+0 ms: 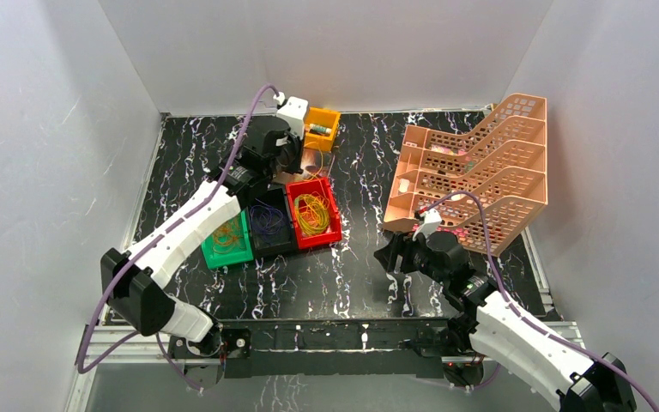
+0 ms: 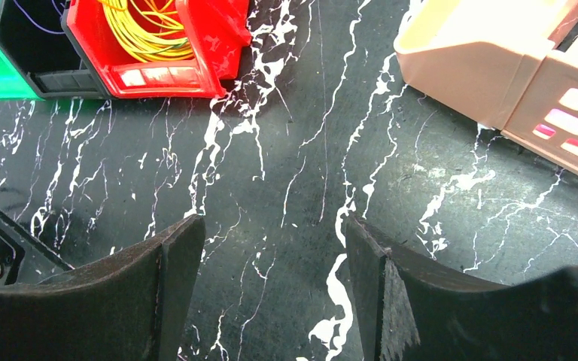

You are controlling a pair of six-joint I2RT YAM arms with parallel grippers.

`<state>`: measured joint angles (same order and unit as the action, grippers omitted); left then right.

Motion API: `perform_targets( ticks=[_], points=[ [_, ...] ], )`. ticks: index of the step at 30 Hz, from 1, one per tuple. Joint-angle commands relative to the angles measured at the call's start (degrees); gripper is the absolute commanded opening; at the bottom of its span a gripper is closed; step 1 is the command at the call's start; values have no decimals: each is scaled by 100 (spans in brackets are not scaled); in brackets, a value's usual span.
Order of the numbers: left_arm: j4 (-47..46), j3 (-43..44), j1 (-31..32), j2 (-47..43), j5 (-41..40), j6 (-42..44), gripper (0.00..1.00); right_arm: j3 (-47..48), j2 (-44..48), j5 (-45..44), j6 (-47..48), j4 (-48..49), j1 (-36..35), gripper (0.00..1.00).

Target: Untangle the cables

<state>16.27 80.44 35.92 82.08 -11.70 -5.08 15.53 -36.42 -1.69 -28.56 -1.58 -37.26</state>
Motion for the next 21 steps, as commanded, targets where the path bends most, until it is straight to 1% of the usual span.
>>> perform_targets(
  ticks=[1, 6, 13, 21],
  points=[
    [-402, -225, -105, 131, 60, 138, 0, -3, 13, 39, -27, 333, -19, 77],
    [-508, -413, -146, 238, 50, 169, 0, 0, -26, 53, -19, 352, -19, 77],
    [-452, -754, -156, 287, 288, 173, 0, -55, -74, 73, -42, 425, -20, 77],
    [-349, -1215, -146, 298, 691, -122, 0, -91, -148, 142, -56, 514, -22, 77]
  ],
)
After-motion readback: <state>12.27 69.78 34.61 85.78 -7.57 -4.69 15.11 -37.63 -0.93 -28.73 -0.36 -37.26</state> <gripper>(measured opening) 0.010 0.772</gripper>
